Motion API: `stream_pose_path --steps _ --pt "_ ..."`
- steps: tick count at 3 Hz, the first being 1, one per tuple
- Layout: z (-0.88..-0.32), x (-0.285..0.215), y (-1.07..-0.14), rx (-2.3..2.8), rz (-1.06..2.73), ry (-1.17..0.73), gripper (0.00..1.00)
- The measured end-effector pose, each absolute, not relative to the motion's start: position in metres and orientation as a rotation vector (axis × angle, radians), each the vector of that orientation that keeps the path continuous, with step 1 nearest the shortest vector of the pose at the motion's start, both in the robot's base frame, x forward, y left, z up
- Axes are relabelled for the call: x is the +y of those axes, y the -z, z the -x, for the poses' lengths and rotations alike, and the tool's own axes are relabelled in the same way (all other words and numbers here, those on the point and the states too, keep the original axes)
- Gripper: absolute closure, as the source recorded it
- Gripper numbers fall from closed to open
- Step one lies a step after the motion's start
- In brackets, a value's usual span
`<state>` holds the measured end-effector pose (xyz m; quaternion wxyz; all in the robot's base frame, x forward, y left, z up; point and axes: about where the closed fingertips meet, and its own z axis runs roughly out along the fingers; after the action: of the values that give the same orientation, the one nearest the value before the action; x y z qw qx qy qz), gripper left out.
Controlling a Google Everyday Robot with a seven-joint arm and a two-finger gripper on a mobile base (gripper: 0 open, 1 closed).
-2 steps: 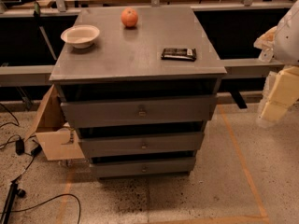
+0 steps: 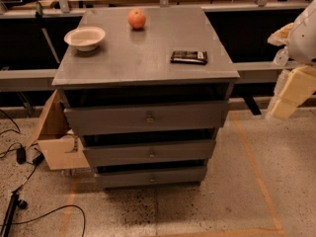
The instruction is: Move rxbar chocolate near orange
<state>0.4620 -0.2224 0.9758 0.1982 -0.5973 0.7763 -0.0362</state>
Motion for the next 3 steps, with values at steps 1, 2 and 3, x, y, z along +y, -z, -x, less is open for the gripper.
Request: stream_pose_path --steps 1,2,3 --pt "-0.515 -0.238 -0.973 2.038 1.574 0.039 0.0" --pt "-0.569 -0.249 -0.971 1.873 1.476 -0.09 0.0" --pt "-0.613 -0.244 -0.962 1.769 1.372 -0.218 0.0"
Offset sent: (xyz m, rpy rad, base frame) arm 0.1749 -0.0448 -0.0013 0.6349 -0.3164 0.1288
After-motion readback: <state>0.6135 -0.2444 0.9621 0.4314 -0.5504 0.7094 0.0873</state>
